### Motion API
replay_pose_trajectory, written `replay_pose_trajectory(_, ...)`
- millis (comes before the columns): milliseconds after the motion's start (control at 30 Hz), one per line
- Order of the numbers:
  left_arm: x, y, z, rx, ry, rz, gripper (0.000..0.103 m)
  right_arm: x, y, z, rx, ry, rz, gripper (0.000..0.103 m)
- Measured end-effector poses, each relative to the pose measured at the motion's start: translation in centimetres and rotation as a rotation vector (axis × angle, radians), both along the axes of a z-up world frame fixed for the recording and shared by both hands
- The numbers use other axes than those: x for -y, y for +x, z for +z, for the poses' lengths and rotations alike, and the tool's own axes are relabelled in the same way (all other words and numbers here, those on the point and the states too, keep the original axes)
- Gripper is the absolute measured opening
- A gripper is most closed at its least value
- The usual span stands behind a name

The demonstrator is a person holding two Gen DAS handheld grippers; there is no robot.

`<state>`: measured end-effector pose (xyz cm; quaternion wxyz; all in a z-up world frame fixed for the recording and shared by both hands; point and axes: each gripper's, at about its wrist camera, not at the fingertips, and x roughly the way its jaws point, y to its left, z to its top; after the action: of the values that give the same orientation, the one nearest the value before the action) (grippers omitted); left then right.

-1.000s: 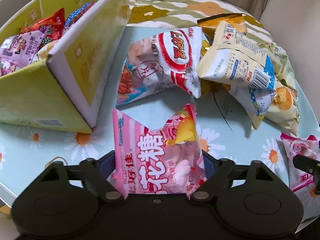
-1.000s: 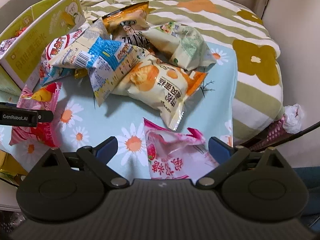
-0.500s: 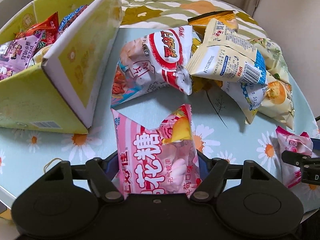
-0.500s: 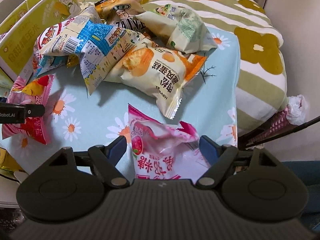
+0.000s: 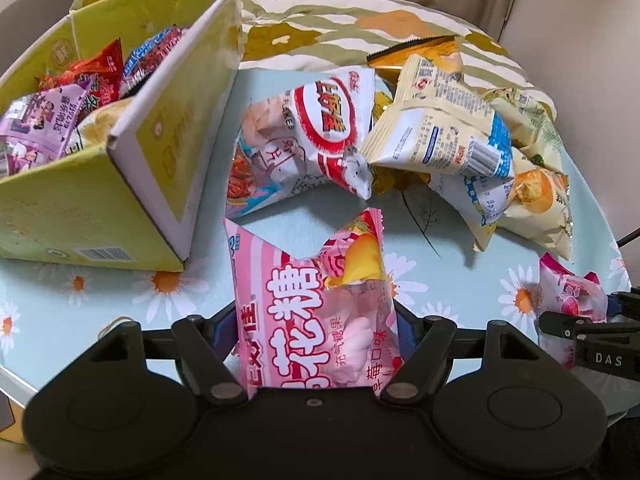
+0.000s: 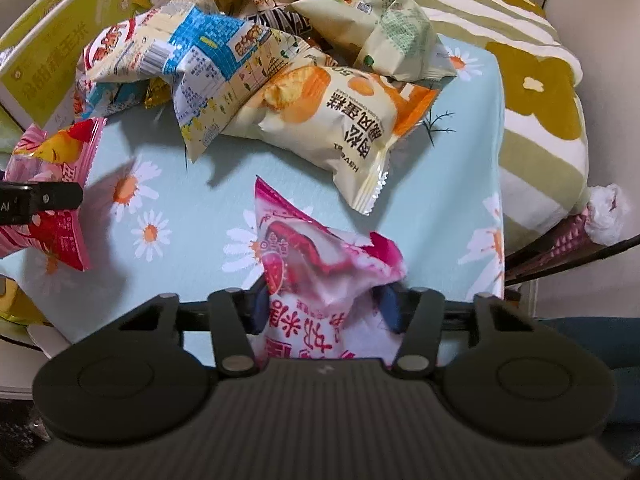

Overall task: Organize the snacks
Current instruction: 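Grasp the pink marshmallow bag with the left gripper while the right grasps the pink-white bag, then lift both pink bags and carry them over the cardboard box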

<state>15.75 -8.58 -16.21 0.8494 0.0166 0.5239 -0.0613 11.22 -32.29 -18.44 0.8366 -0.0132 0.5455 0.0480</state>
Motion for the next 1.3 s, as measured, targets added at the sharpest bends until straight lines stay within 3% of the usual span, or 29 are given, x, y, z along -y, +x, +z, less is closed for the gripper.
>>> replay_pose_trajectory(100,0.0,-0.1,0.9,0.014,-0.001,-0.001,0.077,0.2,0.2,0.7,0.006,0.018,-0.007,0.055)
replay_pose_trajectory(367,-0.3,-0.9,4.6,0.072,0.002,0.001,0.077,-0.4,0.3,3.8,0.036,0.075,-0.006,0.054)
replay_pose_trajectory(700,-1.8,0.1,10.6,0.18,0.025,0.018,0.077,-3.7,2.6,10.8,0.172,0.108,0.117,0.054)
replay_pose_trajectory(1000,-7.2,4.0,14.3,0.257,0.014,0.02,0.077,-10.4,7.2,16.5,0.284,0.132,0.186,0.054)
replay_pose_trajectory(1300,-15.1,10.9,16.5,0.279,0.018,0.01,0.077,-19.7,14.3,19.2,0.317,0.181,0.213,0.054)
